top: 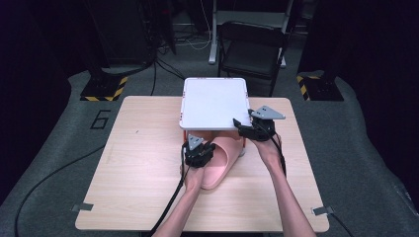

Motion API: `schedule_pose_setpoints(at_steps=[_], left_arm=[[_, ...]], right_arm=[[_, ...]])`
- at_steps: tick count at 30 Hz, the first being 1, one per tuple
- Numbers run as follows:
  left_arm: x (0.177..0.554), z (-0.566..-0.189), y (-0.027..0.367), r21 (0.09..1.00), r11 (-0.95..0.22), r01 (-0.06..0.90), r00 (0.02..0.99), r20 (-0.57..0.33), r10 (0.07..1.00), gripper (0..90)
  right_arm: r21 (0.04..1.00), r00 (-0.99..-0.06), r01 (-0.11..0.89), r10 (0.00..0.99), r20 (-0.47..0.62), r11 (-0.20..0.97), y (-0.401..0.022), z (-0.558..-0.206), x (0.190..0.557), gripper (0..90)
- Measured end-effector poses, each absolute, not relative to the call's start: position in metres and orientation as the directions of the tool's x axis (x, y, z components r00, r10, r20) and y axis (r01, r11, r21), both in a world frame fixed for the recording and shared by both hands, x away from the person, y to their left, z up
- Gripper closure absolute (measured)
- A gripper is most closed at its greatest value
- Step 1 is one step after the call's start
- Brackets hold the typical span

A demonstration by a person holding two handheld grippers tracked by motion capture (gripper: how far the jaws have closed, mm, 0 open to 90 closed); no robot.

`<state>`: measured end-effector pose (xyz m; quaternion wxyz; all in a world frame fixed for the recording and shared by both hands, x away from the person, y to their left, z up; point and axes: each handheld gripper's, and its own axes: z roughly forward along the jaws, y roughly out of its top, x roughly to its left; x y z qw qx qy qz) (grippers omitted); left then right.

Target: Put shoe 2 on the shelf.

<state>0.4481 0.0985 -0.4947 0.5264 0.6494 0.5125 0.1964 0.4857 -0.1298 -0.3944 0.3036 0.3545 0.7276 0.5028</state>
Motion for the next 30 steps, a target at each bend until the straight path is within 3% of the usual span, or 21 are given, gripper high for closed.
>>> schedule_pose_setpoints(at_steps=[3,9,13,22,30], left_arm=[[0.452,-0.493,0.093,0.876,0.108,0.469,0.376,-0.309,0.874,74.4],[0.450,-0.490,0.094,0.876,0.080,0.476,0.435,-0.313,0.844,64.0],[0.449,-0.480,0.107,0.893,0.027,0.449,0.478,-0.266,0.837,59.2],[0.453,-0.488,0.101,0.887,-0.018,0.461,0.509,-0.248,0.824,59.6],[0.463,-0.491,0.093,0.887,0.034,0.460,0.423,-0.252,0.871,75.5]], right_arm=[[0.948,-0.564,0.216,0.822,-0.076,0.235,-0.130,-0.395,0.486,29.3],[0.946,-0.562,0.224,0.824,-0.071,0.235,-0.130,-0.395,0.485,29.3],[0.944,-0.559,0.227,0.826,-0.076,0.240,-0.129,-0.394,0.484,29.3],[0.943,-0.558,0.222,0.826,-0.085,0.247,-0.126,-0.394,0.485,29.3],[0.947,-0.560,0.218,0.825,-0.076,0.235,-0.127,-0.395,0.486,29.4]])
